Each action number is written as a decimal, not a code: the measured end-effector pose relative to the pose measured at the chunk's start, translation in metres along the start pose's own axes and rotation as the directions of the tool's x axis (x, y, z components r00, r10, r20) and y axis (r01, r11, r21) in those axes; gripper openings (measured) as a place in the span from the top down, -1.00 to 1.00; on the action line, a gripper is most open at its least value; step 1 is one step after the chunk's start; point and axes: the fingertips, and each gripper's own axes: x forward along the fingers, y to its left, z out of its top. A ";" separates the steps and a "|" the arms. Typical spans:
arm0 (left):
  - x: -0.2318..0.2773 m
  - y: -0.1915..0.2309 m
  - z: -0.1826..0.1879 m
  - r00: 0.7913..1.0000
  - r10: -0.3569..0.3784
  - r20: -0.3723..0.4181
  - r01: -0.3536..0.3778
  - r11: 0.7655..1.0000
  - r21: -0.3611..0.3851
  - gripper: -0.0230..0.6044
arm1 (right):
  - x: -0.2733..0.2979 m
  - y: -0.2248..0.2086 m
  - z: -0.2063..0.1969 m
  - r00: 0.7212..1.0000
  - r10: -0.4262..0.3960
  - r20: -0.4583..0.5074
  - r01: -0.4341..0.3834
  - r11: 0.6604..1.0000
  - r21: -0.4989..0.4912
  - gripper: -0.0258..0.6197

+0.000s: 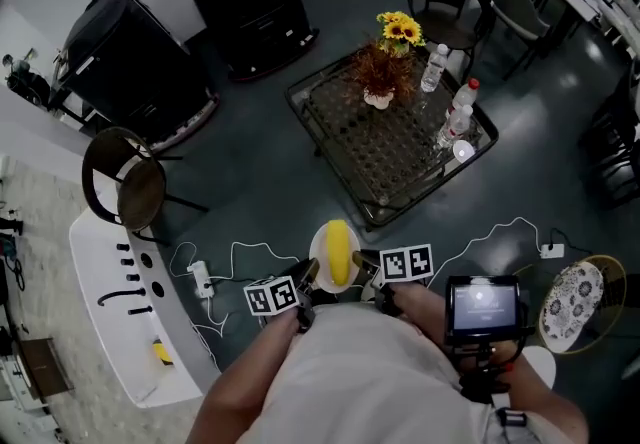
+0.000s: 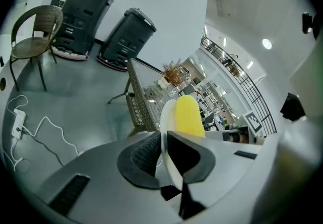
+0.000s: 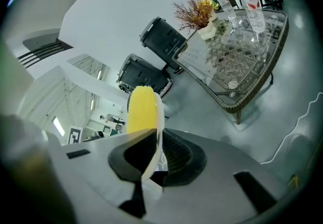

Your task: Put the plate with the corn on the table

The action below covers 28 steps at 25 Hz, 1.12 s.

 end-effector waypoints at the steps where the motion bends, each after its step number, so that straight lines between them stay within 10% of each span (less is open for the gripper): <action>1: 0.002 0.003 0.009 1.000 -0.008 -0.006 0.008 1.000 0.009 0.79 | 0.004 0.002 0.006 1.000 -0.006 0.009 0.006 1.000 0.002 0.78; 28: -0.009 0.097 0.143 0.988 -0.113 -0.109 0.125 0.987 0.102 0.79 | 0.121 0.060 0.084 0.985 -0.089 0.150 0.075 0.992 0.102 0.78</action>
